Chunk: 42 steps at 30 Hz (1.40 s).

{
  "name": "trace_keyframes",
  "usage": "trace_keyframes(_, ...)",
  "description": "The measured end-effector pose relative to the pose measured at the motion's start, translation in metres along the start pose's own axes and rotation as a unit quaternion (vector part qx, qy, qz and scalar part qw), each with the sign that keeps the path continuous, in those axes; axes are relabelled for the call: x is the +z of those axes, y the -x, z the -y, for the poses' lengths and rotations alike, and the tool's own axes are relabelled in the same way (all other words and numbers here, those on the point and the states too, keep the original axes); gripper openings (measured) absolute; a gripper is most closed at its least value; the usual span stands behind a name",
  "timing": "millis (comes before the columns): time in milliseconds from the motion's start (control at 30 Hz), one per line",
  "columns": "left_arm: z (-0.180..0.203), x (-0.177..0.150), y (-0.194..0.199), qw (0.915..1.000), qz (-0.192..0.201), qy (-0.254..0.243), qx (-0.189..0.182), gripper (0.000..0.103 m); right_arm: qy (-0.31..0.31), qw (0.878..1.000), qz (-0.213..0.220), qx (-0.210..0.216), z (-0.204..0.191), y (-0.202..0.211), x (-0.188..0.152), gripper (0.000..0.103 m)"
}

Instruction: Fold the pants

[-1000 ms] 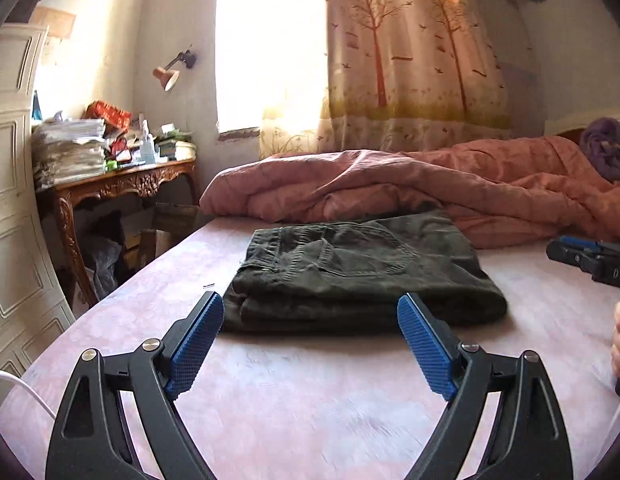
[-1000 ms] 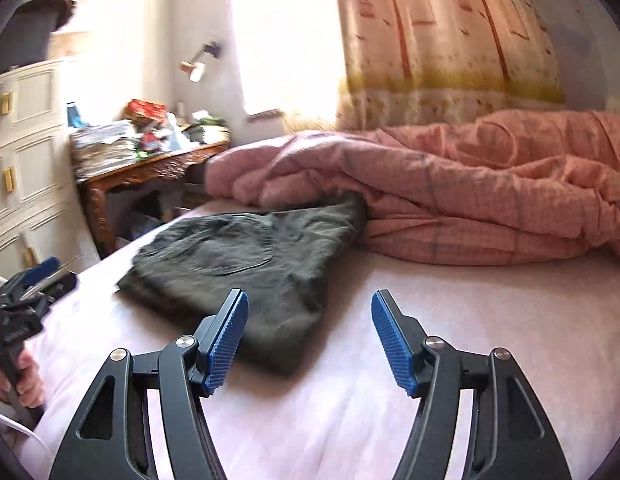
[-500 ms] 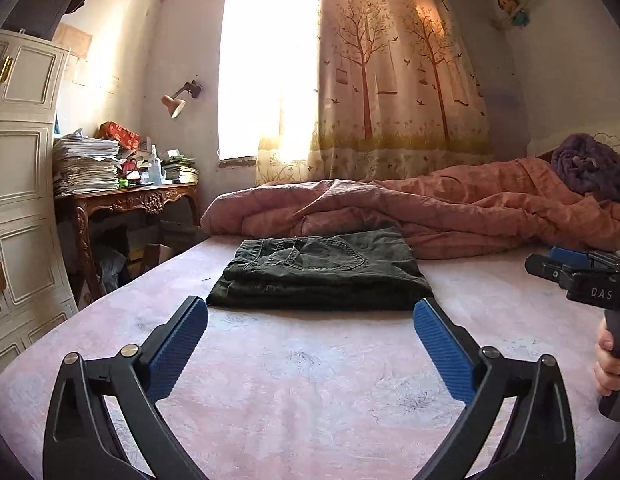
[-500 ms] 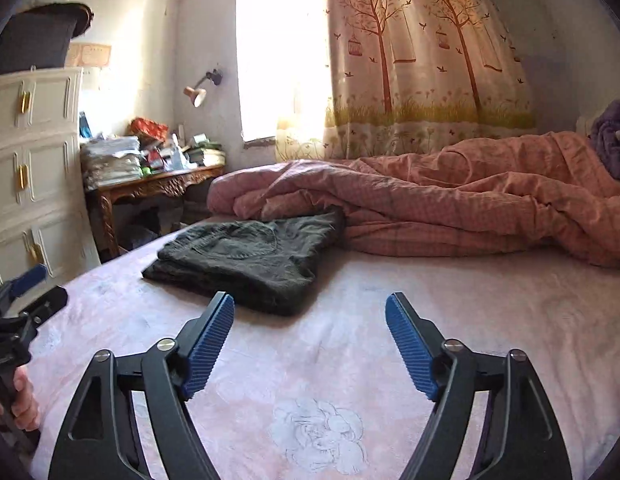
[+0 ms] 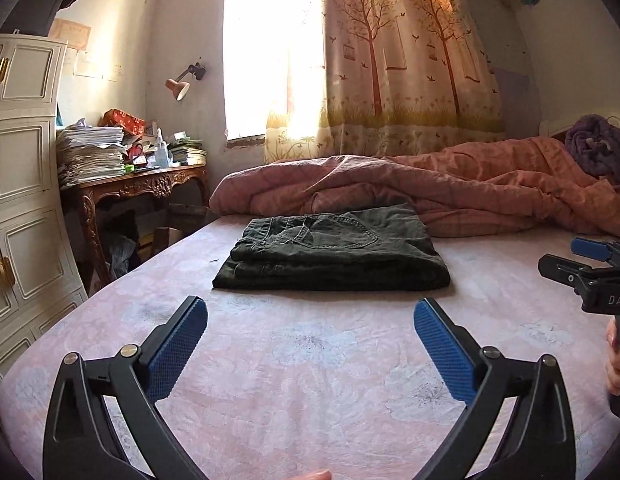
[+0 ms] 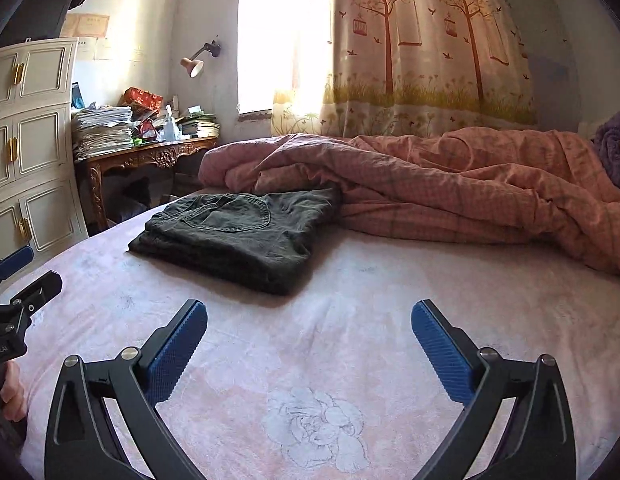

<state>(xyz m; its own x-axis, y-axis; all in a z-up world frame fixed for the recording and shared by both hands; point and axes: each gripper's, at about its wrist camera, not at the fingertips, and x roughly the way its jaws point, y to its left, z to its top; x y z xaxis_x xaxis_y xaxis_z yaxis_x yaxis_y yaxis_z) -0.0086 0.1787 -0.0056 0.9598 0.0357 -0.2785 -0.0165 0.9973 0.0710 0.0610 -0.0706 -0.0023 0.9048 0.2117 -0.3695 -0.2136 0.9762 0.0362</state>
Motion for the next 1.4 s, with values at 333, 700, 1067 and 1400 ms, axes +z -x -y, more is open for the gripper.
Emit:
trace_keyframes(333,-0.011,-0.002,-0.004,0.9997,-0.012,0.022,0.006,0.102,-0.008,1.0,-0.003,0.002,0.002,-0.004,0.0,0.102)
trace_keyframes(700,-0.017,-0.003,-0.008,0.9991,-0.023,0.034,0.013,0.103,-0.007,1.0,-0.003,0.002,0.002,-0.003,-0.001,0.102)
trace_keyframes(1067,-0.018,-0.003,-0.01,0.999,-0.026,0.035,0.011,0.102,-0.008,1.0,-0.003,0.002,0.001,-0.002,-0.001,0.102)
trace_keyframes(1400,-0.019,-0.004,-0.011,0.999,-0.027,0.034,0.012,0.102,-0.008,1.0,-0.003,0.002,0.002,-0.002,-0.002,0.102)
